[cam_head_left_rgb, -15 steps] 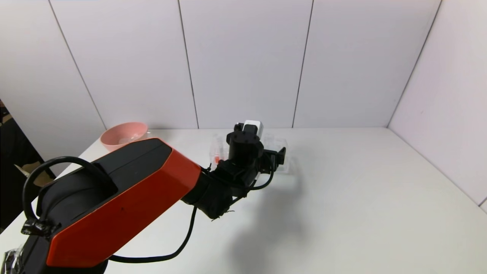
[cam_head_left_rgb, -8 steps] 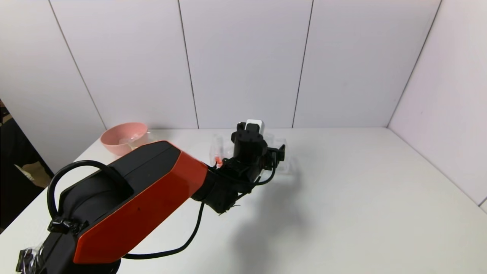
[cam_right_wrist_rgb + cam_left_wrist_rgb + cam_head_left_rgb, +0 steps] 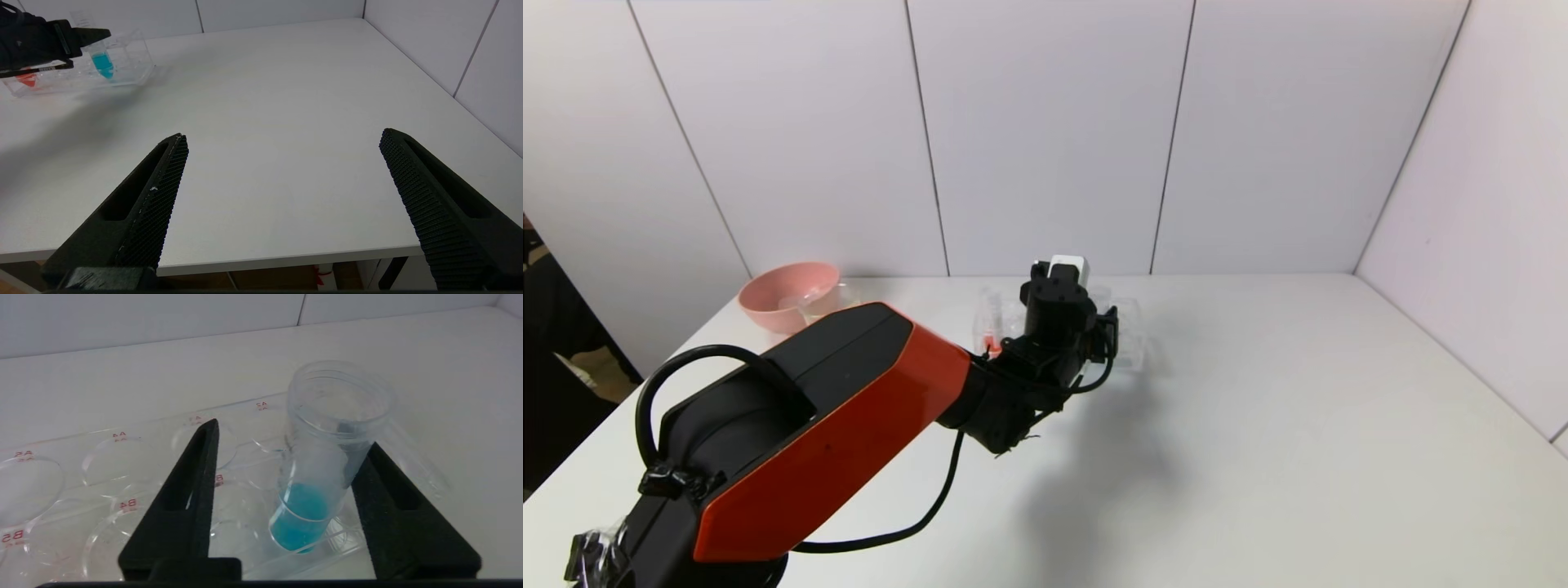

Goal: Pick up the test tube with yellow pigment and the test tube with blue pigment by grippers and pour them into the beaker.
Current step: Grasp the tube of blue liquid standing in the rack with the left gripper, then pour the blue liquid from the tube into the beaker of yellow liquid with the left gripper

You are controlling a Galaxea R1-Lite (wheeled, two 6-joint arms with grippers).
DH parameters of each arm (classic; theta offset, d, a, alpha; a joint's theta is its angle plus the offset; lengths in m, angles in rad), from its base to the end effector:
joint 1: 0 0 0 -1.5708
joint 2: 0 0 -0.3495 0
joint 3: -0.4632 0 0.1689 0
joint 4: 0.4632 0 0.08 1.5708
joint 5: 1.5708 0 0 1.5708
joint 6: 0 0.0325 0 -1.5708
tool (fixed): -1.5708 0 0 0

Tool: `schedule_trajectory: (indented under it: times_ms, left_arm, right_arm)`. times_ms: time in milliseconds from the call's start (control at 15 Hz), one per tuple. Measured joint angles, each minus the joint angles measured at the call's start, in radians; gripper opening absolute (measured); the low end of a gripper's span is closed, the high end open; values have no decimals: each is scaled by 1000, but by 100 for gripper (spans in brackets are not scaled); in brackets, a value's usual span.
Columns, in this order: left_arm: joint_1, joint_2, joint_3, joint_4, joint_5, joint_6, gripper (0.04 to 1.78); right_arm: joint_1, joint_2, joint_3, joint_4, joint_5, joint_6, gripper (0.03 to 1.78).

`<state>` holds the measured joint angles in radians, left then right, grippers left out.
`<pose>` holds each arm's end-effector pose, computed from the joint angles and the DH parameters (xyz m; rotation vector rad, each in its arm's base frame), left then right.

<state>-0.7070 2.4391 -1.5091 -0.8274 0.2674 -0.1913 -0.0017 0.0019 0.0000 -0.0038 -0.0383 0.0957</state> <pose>0.4073 -0.3367 0.1384 -0.1397 0.1330 -0.4288 -0.0858 -0.0011 0.0761 0.0957 -0.0038 -0.0399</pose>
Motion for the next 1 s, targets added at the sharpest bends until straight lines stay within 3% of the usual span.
schedule_trajectory:
  times_ms: [200, 533, 1000]
  left_arm:
    - [-1, 0, 0, 0, -2, 0, 49]
    - [0, -19, 7, 15, 0, 2, 45]
    - [-6, -127, 16, 139, 3, 7, 45]
  right_arm:
    - [0, 0, 0, 0, 0, 0, 171]
    - [0, 0, 0, 0, 0, 0, 171]
    - [0, 0, 0, 0, 0, 0, 171]
